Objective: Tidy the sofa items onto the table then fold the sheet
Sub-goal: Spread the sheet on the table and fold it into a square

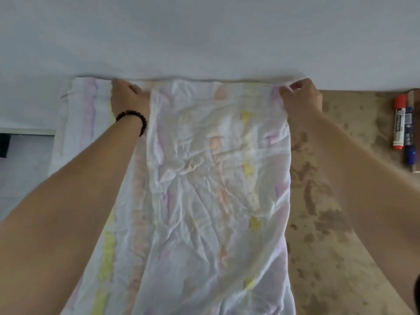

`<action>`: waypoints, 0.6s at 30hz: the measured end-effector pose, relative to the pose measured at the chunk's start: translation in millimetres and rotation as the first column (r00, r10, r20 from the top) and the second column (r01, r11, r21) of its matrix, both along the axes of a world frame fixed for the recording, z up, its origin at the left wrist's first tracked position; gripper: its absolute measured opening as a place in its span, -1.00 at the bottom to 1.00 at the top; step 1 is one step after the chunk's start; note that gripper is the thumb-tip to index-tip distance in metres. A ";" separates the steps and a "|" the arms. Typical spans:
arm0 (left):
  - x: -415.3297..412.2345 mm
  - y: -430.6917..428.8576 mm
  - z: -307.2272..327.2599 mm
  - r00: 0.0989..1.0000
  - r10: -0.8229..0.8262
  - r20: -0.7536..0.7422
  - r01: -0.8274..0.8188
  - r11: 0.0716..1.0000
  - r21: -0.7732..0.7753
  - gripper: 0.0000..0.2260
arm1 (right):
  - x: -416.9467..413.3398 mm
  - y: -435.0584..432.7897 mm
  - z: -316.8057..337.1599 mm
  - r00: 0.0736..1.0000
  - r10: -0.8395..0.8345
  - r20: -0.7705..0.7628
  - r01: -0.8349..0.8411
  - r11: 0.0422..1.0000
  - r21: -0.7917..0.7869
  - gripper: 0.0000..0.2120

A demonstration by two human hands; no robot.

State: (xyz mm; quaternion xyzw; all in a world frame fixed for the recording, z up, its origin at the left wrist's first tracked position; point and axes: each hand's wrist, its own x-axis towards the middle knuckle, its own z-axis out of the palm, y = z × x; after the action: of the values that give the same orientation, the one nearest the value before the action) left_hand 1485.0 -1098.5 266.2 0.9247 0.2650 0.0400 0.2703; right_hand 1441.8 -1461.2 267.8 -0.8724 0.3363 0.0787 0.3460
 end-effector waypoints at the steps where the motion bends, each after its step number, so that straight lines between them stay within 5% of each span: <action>1: -0.9 -0.5 0.4 0.999 0.007 0.052 -0.009 0.999 0.037 -0.77 | 2.0 1.6 0.1 1.000 -0.017 -0.013 0.017 0.998 0.058 -0.60; 3: -13.7 -5.5 -1.9 0.971 -0.095 0.221 0.073 0.992 0.106 -0.79 | 3.7 3.3 1.0 0.997 -0.069 -0.021 0.072 0.975 0.210 -0.69; 5: -33.9 -15.8 -7.5 0.870 -0.384 0.310 0.324 0.918 0.226 -0.79 | 3.5 3.4 4.2 0.991 -0.123 -0.044 0.130 0.934 0.333 -0.78; 8: -50.7 -29.4 -24.2 0.640 -0.769 -0.017 0.731 0.601 0.322 -0.72 | 7.0 2.2 10.3 0.972 -0.216 -0.096 0.236 0.847 0.476 -0.72; 9: -51.3 -31.8 -30.6 0.594 -0.792 -0.141 0.789 0.540 0.294 -0.67 | 9.3 1.7 12.2 0.970 -0.216 -0.115 0.245 0.827 0.506 -0.68; 12: -44.3 -36.9 -40.0 0.613 -0.741 -0.274 0.789 0.557 0.258 -0.55 | 14.8 0.3 17.4 0.971 -0.164 -0.176 0.235 0.809 0.540 -0.76; 18: -13.6 -49.8 -17.6 0.681 -0.689 -0.248 0.727 0.597 0.338 -0.48 | 5.4 7.9 28.7 0.937 0.196 -0.290 -0.080 0.926 0.370 -0.81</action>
State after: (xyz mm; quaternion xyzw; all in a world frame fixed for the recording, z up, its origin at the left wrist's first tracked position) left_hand 1471.4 -1148.3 248.5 0.9889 -0.1265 -0.0582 0.0512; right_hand 1447.2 -1453.3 296.5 -0.7933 0.3056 0.3034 0.4304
